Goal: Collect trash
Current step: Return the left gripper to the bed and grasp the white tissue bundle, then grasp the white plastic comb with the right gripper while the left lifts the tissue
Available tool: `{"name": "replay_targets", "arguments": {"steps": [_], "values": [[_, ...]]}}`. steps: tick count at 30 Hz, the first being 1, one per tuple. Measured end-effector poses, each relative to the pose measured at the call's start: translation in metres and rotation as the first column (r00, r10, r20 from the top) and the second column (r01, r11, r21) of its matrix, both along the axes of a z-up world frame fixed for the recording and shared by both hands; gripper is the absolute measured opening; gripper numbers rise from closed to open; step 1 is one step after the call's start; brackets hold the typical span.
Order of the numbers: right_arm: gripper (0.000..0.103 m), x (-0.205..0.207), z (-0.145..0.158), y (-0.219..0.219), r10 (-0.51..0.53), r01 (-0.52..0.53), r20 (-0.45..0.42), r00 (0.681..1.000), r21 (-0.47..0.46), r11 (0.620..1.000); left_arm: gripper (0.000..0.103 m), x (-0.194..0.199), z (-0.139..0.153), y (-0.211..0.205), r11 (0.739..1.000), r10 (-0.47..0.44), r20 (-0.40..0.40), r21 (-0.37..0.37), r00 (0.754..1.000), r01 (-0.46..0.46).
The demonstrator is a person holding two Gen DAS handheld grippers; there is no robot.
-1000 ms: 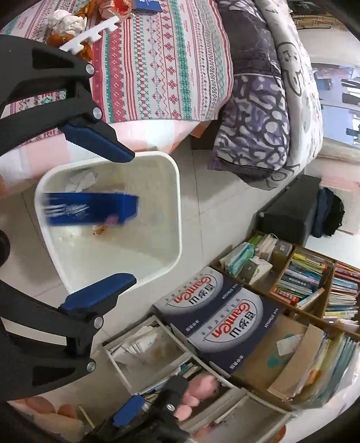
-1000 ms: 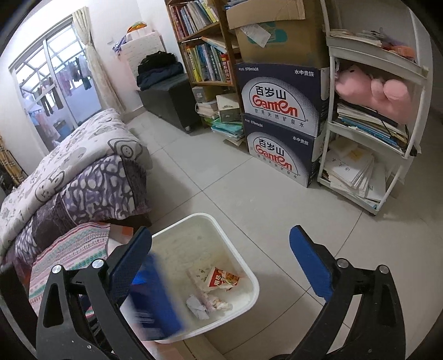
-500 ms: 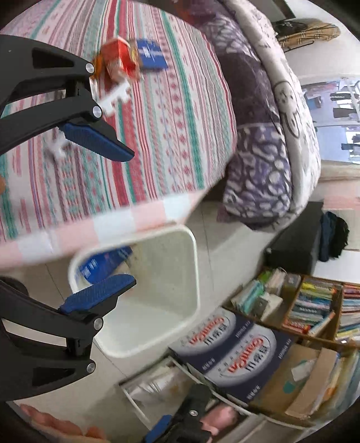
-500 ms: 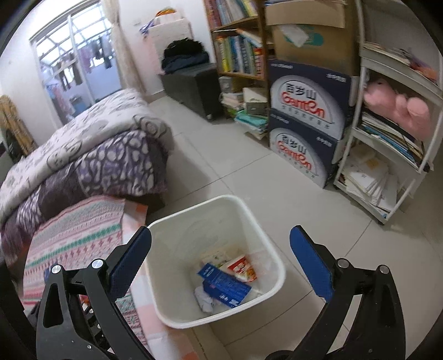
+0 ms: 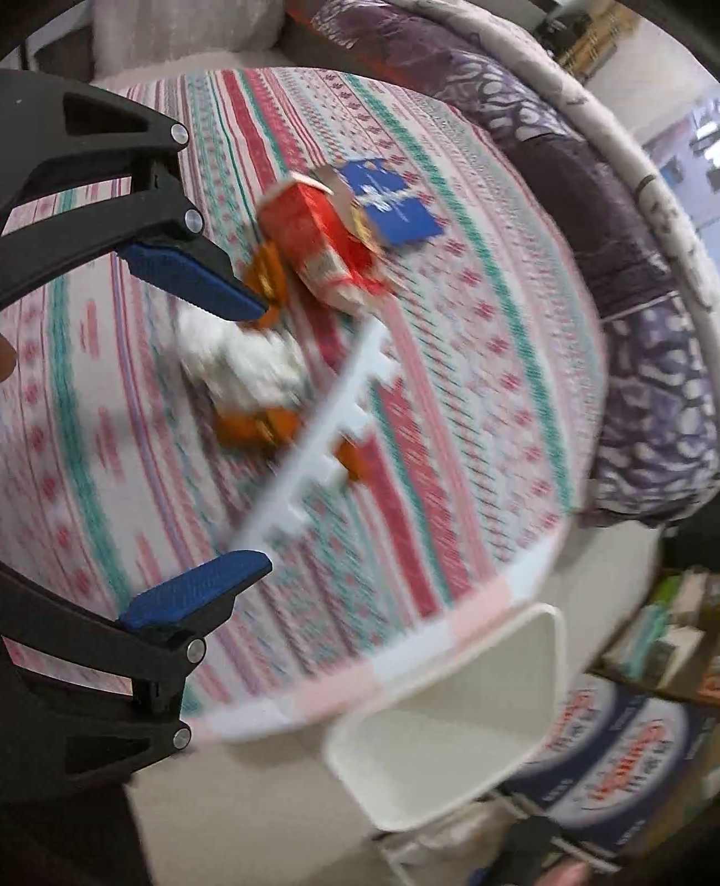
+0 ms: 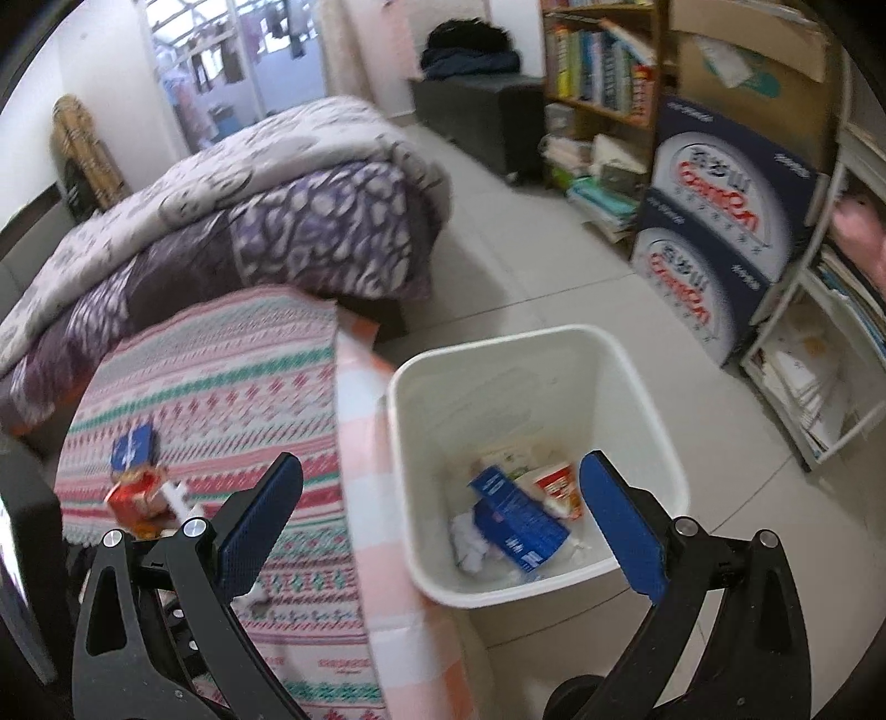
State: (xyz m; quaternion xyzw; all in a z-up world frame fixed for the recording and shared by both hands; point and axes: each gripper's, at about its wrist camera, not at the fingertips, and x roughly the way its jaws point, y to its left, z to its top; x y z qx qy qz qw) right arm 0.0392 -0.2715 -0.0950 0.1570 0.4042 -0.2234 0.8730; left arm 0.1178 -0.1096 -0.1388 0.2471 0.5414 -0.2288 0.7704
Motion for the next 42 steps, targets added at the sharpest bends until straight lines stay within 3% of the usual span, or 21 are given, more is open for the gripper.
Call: {"name": "replay_targets", "arguments": {"steps": [4, 7, 12, 18, 26, 33, 35, 39, 41, 42], "values": [[0.096, 0.012, -0.011, 0.017, 0.067, -0.067, -0.046, 0.997, 0.02, 0.998, 0.077, 0.006, -0.014, 0.021, 0.997, -0.037, -0.016, 0.068, 0.999, 0.038], [0.096, 0.019, -0.018, 0.025, 0.103, -0.101, -0.069, 0.992, 0.034, 0.994, 0.064, 0.017, -0.023, 0.034, 1.0, 0.009, -0.068, 0.03, 0.998, -0.007], [0.096, 0.031, -0.029, 0.043, 0.164, -0.162, -0.114, 0.98, 0.027, 0.986, 0.057, 0.026, -0.029, 0.039, 0.999, 0.042, -0.098, -0.008, 0.994, -0.043], [0.096, 0.042, -0.038, 0.062, 0.216, -0.216, -0.148, 0.965, 0.016, 0.976, 0.04, 0.025, -0.044, 0.04, 1.0, 0.031, -0.127, 0.007, 0.991, -0.03], [0.096, 0.058, -0.049, 0.09, 0.284, -0.281, -0.16, 0.945, 0.042, 0.959, 0.037, 0.005, -0.008, 0.067, 0.998, 0.012, -0.093, -0.053, 0.996, -0.017], [0.095, 0.075, -0.072, 0.125, 0.353, -0.35, -0.205, 0.913, 0.052, 0.935, 0.037, 0.017, 0.023, 0.115, 0.972, 0.202, -0.043, -0.116, 0.978, -0.206], [0.092, 0.078, -0.08, 0.135, 0.373, -0.372, -0.221, 0.901, 0.047, 0.927, 0.037, 0.023, 0.026, 0.125, 0.959, 0.247, -0.036, -0.132, 0.968, -0.249], [0.074, 0.087, -0.098, 0.147, 0.407, -0.392, -0.25, 0.879, 0.111, 0.913, 0.037, 0.027, 0.031, 0.139, 0.944, 0.288, -0.025, -0.159, 0.957, -0.289], [0.062, 0.09, -0.103, 0.149, 0.413, -0.389, -0.248, 0.876, 0.142, 0.91, 0.037, 0.03, 0.029, 0.139, 0.942, 0.293, -0.028, -0.164, 0.956, -0.293], [0.049, 0.091, -0.104, 0.149, 0.42, -0.39, -0.239, 0.876, 0.161, 0.906, 0.037, 0.03, 0.029, 0.141, 0.942, 0.294, -0.029, -0.163, 0.955, -0.295]]}}
